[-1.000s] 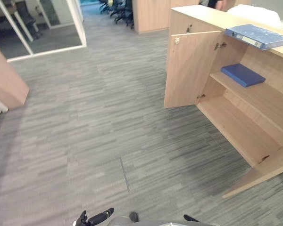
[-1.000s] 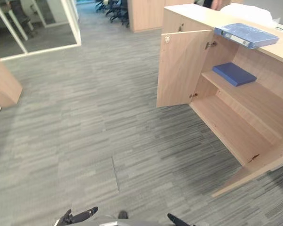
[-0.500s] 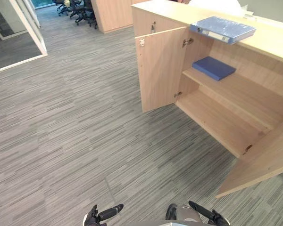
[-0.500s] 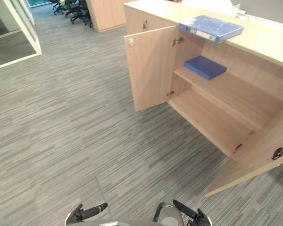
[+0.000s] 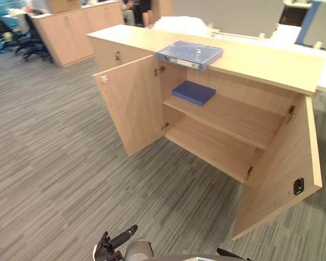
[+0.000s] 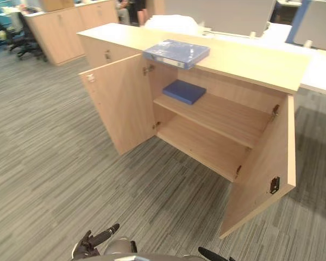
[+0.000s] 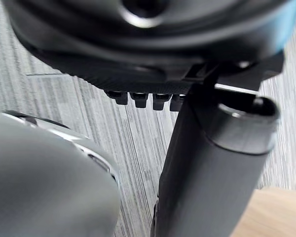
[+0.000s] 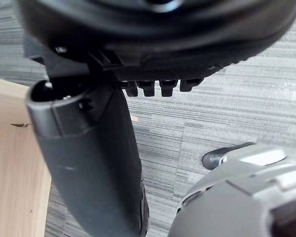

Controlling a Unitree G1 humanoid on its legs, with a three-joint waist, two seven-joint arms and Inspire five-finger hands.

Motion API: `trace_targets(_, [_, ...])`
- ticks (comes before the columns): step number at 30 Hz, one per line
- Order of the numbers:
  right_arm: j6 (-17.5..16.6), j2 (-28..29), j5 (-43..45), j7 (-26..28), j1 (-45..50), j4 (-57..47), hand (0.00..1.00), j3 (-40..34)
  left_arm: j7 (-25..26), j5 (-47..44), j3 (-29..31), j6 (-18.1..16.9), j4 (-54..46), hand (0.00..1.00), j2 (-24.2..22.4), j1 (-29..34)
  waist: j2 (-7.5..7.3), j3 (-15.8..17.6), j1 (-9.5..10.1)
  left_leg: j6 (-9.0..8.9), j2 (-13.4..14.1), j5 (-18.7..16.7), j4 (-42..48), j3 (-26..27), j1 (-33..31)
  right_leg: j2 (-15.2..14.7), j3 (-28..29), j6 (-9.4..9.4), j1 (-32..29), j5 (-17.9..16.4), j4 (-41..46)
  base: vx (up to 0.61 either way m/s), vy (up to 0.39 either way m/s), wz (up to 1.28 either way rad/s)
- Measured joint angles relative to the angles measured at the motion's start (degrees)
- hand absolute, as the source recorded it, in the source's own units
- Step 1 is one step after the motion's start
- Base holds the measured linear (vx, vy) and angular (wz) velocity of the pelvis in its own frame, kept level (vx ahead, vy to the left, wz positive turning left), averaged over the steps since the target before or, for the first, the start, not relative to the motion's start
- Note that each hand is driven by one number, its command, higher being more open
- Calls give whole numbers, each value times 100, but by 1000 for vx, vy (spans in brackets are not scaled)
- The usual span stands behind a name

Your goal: Walk over to the cabinet, pick up the folder, carry it to the office cabinet, place the folder inside the office cabinet, then close the office cabinet door

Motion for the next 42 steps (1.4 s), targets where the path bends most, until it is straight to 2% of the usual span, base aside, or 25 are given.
trace_targets(1, [-6, -14, -5, -1, -8, -30, 100, 95, 29, -23, -19, -8, -18, 100, -1, -12, 5, -1, 0, -75, -138, 263, -1001, -417, -83, -52, 139, 121, 121, -79, -69, 312, 161, -49])
trace_targets(3, [-7, -47, -6, -4, -8, -40, 100, 216, 37, -38, -24, -12, -39, 100, -40, -23, 34, -21, 10, -146, -215, 589, -1942, -867, -185, -116, 302, 335, 340, -210, -170, 470, 264, -50])
trace_targets(5, [-9, -35, -15, -16, 19, -39, 100, 244, 40, -79, -7, -9, -30, 100, -34, -55, 14, -43, 121, -124, -292, 984, -1874, -988, -268, -307, 481, 689, 631, -425, -170, 621, 370, -64])
trace_targets(6, [-12, 3, -59, -13, 105, -37, 100, 240, 53, -80, -4, -13, 10, 100, -23, -37, -19, -279, 250, -80, -467, 1794, -1546, -840, -273, -601, 655, 984, 704, -600, -35, 602, 393, -66])
trace_targets(7, [-13, -3, -103, -9, 120, -20, 100, 203, 48, -106, 12, -13, 21, 100, -27, -30, -71, -344, 264, 6, -549, 1839, -1331, -736, -340, -734, 711, 1070, 667, -655, 102, 697, 469, -75])
trace_targets(9, [-35, 68, -236, 84, 94, -22, 100, 83, 50, -90, 51, -50, 114, 100, -11, -39, -216, -499, 302, 257, -795, 1371, -954, -371, -327, -1150, 893, 1067, 262, -662, 988, 529, 402, -58])
trace_targets(10, [-43, 130, -234, 123, 67, -41, 100, -172, 58, -89, 144, -43, 127, 100, 18, -42, -259, -530, 298, 465, -1001, 1083, -808, -110, -115, -1454, 1006, 923, -148, -542, 2085, 483, 407, -51])
trace_targets(11, [-43, 159, -224, 130, 63, -46, 100, -269, 58, -80, 184, -33, 135, 100, 14, -38, -282, -528, 295, 540, -1106, 984, -805, -13, 19, -1593, 1009, 754, -329, -438, 2591, 532, 470, -50])
trace_targets(12, [-38, 167, -224, 132, 56, -47, 100, -391, 63, -76, 201, -30, 135, 100, 8, -29, -317, -506, 296, 663, -1277, 828, -809, 128, 257, -1828, 979, 355, -644, -152, 3424, 366, 347, -37])
trace_targets(13, [-34, 149, -220, 134, 78, -50, 100, -459, 67, -80, 200, -19, 134, 100, 16, 10, -322, -491, 274, 830, -1485, 592, -843, 294, 609, -2271, 753, -258, -1000, 536, 4462, 347, 332, -36])
trace_targets(14, [-31, 128, -218, 136, 90, -52, 100, -464, 72, -77, 201, -11, 137, 100, 14, 29, -313, -483, 264, 883, -1550, 517, -874, 353, 746, -2488, 553, -521, -1085, 774, 4781, 244, 236, -34])
trace_targets(15, [-32, 79, -218, 143, 90, -57, 100, -476, 76, -75, 201, 0, 169, 100, 14, 43, -276, -447, 245, 931, -1606, 417, -931, 409, 970, -2762, 224, -619, -1203, 813, 5161, 216, 185, -36])
trace_targets(16, [-45, 4, -219, 148, 87, -59, 100, -475, 88, -71, 202, 14, 259, 100, 15, 32, -172, -374, 223, 957, -1582, 313, -1087, 417, 1305, -2851, -211, -472, -1298, 611, 5396, 302, 184, -38])
trace_targets(18, [-66, 0, -215, 146, 74, -101, 100, -470, 109, -71, 187, 18, 302, 100, 19, 103, -48, -342, 176, 975, -1441, 284, -1420, 419, 1784, -2611, -726, -32, -1426, 57, 5281, 295, 110, -25])
trace_targets(20, [-114, 19, -220, 135, 74, -221, 100, -385, 116, -71, 144, 30, 409, 100, 21, 114, 30, -216, 100, 925, -1168, 268, -1722, 415, 2187, -1904, -1070, 468, -1577, -469, 4108, 178, -30, -6])
trace_targets(22, [-163, 91, -219, 124, 68, -280, 100, -265, 91, -83, 151, 31, 414, 100, 32, 94, -36, -223, 96, 833, -1064, 208, -1898, 385, 2221, -1466, -1048, 522, -1903, -414, 2785, 151, -115, 6])
trace_targets(24, [-168, 135, -211, 125, 40, -277, 100, -214, 104, -25, 143, 34, 456, 100, 16, 74, -48, -218, -8, 718, -937, 151, -2000, 248, 2275, -1138, -933, 423, -2012, 203, 1870, 231, -189, 28])
trace_targets(25, [-159, 134, -218, 126, 74, -267, 100, -218, 110, -17, 147, 36, 482, 100, -4, 81, -47, -248, -41, 616, -839, 117, -2045, 146, 2340, -963, -928, 166, -1872, 402, 1646, 318, -227, 26])
trace_targets(28, [-130, 76, -223, 119, 98, -230, 100, -311, 85, -15, 272, 20, 444, 100, -156, 46, 49, -275, -28, 280, -565, 247, -2211, -31, 2495, -742, -1215, -59, -1700, 146, 1656, 360, -265, 28])
trace_targets(31, [-94, 149, -224, 119, 216, -224, 100, -479, 15, -6, 364, -1, 312, 100, -319, 8, 61, -290, -30, 239, -343, 250, -1892, -132, 2501, -507, -1473, -132, -1181, 87, 1194, 266, -241, 41])
trace_targets(32, [-83, 216, -216, 125, 238, -239, 100, -563, 13, -10, 401, -7, 258, 100, -319, 16, 5, -289, -29, 163, -305, 200, -1435, -137, 2356, -463, -1520, -122, -1009, 69, 987, 181, -222, 39])
trace_targets(33, [-85, 248, -217, 121, 268, -302, 100, -602, -2, -35, 524, -4, 203, 100, -319, 13, -22, -280, -37, -13, -162, 52, -69, -138, 1759, -346, -1555, -118, -810, 56, 718, 116, -167, 21])
trace_targets(37, [-77, 176, -192, 106, 312, -393, 100, -599, -110, -406, 711, 16, 122, 100, -348, 102, 132, -243, -13, -23, 432, 70, 2706, -43, 579, 59, -1499, -189, -226, -4, 361, 144, -66, -8])
trace_targets(39, [-61, 191, -209, 106, 269, -319, 100, -597, -219, -592, 648, 19, 125, 100, -255, 115, 52, -215, 29, 7, 487, -37, 2760, 167, 422, 46, -1369, -159, 88, 3, 225, 216, 26, -37])
trace_targets(42, [-40, 183, -211, 110, 92, -239, 100, -549, -405, -1141, 438, 28, 112, 100, -219, 112, -14, -180, 179, 9, 89, -196, 1149, 95, 393, -238, -941, -60, 171, 25, 197, 193, 141, -79])
